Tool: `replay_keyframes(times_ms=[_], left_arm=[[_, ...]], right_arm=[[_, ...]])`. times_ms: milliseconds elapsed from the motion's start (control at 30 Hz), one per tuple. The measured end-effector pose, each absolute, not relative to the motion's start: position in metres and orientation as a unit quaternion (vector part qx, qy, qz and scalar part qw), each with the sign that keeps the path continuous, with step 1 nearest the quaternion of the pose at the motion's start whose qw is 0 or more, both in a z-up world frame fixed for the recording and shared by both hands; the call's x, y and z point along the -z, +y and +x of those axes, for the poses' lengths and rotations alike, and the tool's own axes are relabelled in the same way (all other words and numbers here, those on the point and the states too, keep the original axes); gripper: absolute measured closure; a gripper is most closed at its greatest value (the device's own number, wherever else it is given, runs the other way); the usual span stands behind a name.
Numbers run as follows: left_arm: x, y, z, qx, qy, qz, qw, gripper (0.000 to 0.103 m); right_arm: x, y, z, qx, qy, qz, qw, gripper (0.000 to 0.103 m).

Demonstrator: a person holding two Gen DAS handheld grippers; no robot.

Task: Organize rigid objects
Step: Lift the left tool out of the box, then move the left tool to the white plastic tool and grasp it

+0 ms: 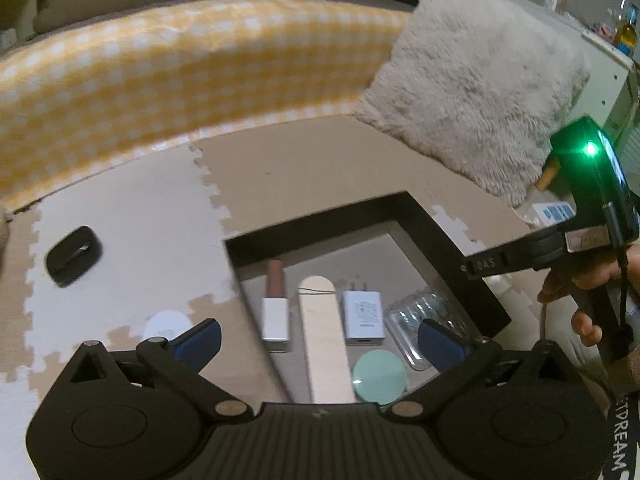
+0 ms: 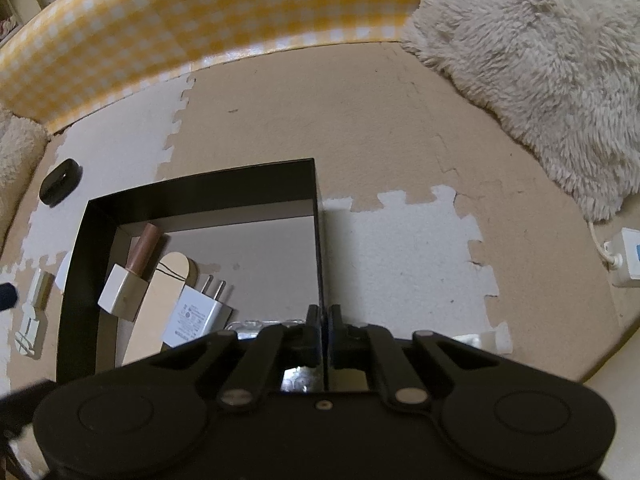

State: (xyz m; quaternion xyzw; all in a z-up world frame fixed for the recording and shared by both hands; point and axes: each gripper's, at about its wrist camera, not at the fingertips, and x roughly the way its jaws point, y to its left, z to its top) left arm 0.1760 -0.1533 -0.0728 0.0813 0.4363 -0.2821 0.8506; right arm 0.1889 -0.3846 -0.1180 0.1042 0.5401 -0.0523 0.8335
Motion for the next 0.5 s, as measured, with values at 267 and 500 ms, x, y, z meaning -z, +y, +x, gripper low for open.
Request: replay_keyframes(times_ms=[267,500], left_arm=[[0.055,-0.111,0.188,0.241,0.425,0.073,0.869,0.000],[0.053,-0.070,0.207,0.195,0.426,0.064,0.881,0.000]], right_arm=[[0.118,-0.386,0.189,0.054,0.539,0.113,0.833,0.098],[0.118,-0.386,0.189,0.056,0.538,0.115,0.833,0.098]])
